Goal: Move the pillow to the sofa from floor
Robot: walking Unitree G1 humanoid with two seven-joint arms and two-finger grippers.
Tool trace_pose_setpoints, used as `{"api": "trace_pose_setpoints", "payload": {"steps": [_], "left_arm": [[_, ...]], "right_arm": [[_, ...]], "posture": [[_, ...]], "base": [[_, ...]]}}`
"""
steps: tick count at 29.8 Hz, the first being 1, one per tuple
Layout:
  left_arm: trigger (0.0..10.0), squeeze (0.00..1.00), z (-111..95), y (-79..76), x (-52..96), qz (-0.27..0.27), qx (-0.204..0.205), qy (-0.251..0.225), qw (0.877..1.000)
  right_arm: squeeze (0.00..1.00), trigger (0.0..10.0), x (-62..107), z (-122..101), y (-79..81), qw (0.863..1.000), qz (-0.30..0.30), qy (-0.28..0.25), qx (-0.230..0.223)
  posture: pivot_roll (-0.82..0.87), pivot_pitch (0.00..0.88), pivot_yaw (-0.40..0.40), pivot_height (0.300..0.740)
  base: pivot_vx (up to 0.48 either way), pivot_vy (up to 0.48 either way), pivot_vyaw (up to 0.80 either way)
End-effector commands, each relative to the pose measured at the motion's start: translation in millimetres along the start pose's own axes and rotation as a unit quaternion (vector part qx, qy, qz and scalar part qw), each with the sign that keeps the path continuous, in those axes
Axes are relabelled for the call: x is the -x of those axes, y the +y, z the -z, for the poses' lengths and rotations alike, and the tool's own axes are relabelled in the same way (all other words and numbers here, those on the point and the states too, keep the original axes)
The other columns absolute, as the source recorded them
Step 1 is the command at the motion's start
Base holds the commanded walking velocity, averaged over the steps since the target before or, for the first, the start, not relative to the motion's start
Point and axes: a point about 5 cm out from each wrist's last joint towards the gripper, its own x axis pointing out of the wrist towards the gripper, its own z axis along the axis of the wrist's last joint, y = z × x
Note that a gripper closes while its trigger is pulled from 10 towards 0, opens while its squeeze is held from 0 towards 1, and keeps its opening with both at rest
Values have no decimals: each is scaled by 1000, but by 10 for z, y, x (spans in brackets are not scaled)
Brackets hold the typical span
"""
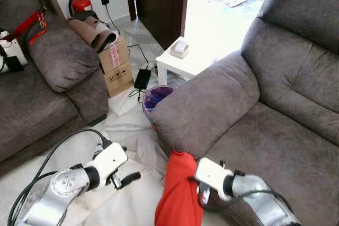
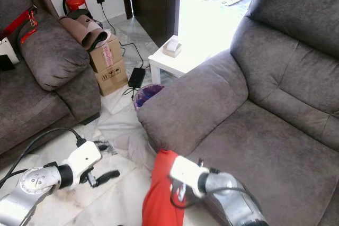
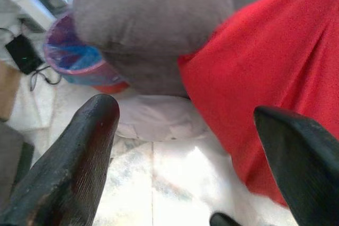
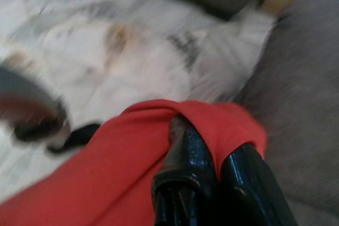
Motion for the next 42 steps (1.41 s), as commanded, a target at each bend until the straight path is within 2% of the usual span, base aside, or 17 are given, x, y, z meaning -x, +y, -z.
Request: {"api": "trace_pose_setpoints", "payload": {"steps": [1, 5, 8, 9, 10, 13, 19, 23, 29, 32, 34, 36, 38, 42], "left_arm": [[10000, 0, 6, 86, 3, -71, 47, -22, 996], [10000, 0, -80, 91, -12, -151, 119, -73, 979], [10000, 0, -120, 67, -15, -174, 154, -94, 968], [10000, 0, -134, 27, -33, -178, 181, -107, 961], [10000, 0, -134, 27, -33, -178, 181, -107, 961], [10000, 0, -156, -22, -63, -177, 189, -116, 959], [10000, 0, -177, 34, -74, -192, 199, -123, 953], [10000, 0, -204, 39, -77, -196, 201, -128, 951], [10000, 0, -215, 19, -82, -199, 200, -129, 951], [10000, 0, -206, 7, -87, -196, 196, -128, 952], [10000, 0, -218, 3, -89, -194, 198, -133, 951], [10000, 0, -225, 2, -90, -194, 200, -136, 951], [10000, 0, -232, -6, -102, -196, 195, -134, 952], [10000, 0, -226, -39, -130, -191, 199, -132, 952]], "right_arm": [[0, 10000, 12, -299, -265, 990, 94, -99, -40], [0, 10000, 25, -209, -326, 968, 174, -115, -138], [0, 10000, 45, -113, -333, 954, 214, -109, -181], [0, 10000, 108, 28, -354, 934, 257, -94, -228], [0, 10000, 108, 28, -354, 934, 257, -94, -228], [0, 10000, 259, 187, -420, 903, 320, -94, -272], [0, 10000, 291, 185, -474, 891, 338, -104, -285], [0, 10000, 275, 182, -493, 881, 346, -103, -306], [0, 10000, 279, 165, -494, 881, 351, -105, -299], [0, 10000, 318, 265, -515, 880, 376, -67, -283], [0, 10000, 359, 285, -550, 870, 396, -65, -286], [0, 10000, 376, 293, -565, 867, 404, -62, -285], [0, 10000, 432, 332, -608, 859, 428, -51, -278], [0, 10000, 464, 407, -623, 854, 446, -19, -268]], "posture": [[96, 153, 9, 740], [103, 145, 7, 740], [100, 143, 6, 740], [101, 138, 7, 740], [101, 138, 7, 740], [90, 128, 13, 740], [87, 141, 12, 740], [87, 149, 13, 740], [87, 162, 13, 740], [82, 169, 14, 740], [82, 169, 15, 740], [83, 172, 14, 740], [82, 174, 13, 740], [77, 175, 13, 740]], "base": [[0, 0, 0], [0, 0, 0], [0, 0, 0], [0, 0, 0], [0, 0, 0], [0, 0, 0], [0, 0, 0], [0, 0, -681], [0, 0, -800], [0, 0, -800], [0, 0, -800], [0, 0, -800], [0, 0, -800], [0, 0, -800]]}}
